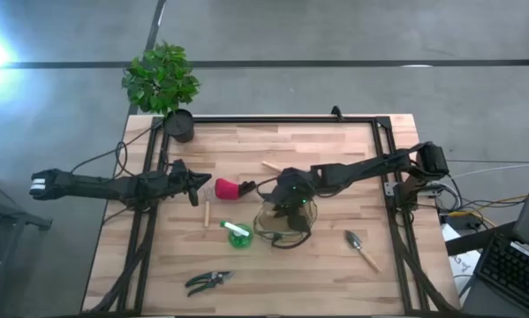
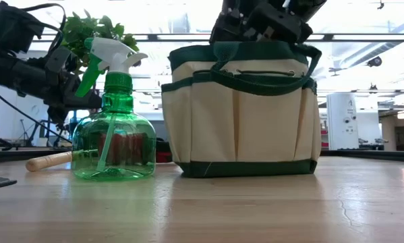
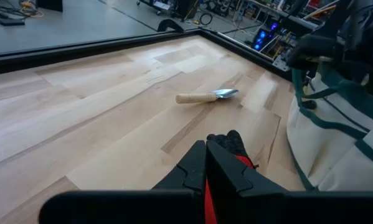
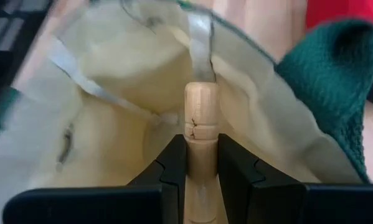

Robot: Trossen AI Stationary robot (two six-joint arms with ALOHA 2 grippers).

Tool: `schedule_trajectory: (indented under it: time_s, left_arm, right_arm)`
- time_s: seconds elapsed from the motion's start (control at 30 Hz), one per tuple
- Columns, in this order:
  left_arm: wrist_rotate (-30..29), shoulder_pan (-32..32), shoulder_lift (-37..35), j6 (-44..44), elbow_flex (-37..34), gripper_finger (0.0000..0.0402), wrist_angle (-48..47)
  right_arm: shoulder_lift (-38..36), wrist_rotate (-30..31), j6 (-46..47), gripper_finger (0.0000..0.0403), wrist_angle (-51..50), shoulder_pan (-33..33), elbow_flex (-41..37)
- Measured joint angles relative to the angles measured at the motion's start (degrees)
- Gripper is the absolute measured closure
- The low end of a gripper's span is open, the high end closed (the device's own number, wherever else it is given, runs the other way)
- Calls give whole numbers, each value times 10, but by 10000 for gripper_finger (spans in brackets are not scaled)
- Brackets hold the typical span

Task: Pick & Place Garden tools in Gardening bag
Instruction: Put the top right brown trowel into the gardening bag, then put the bottom brown trowel into the gardening bag

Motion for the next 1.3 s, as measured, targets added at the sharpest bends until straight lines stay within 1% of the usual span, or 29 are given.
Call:
schedule_trajectory:
  time_s: [0.07,0.4,0.67,0.77,0.87,0.97,1.1,1.3]
  left_arm:
    - [0,0,0,0,0,387,-2]
    - [0,0,0,0,0,387,-2]
    - [0,0,0,0,0,387,-5]
    - [0,0,0,0,0,387,-5]
    - [0,0,0,0,0,387,-5]
    - [0,0,0,0,0,387,-5]
    - [0,0,0,0,0,387,-7]
    - [0,0,0,0,0,387,-10]
  right_arm:
    - [0,16,-1,352,-12,0,0]
    - [0,20,3,348,-24,0,0]
    - [0,20,6,233,-20,0,0]
    - [0,18,18,206,-21,0,6]
    - [-2,10,18,191,-32,0,21]
    - [-10,11,2,187,-80,3,50]
    - [-39,35,-4,192,-183,7,106]
    - [-88,122,37,216,-348,27,160]
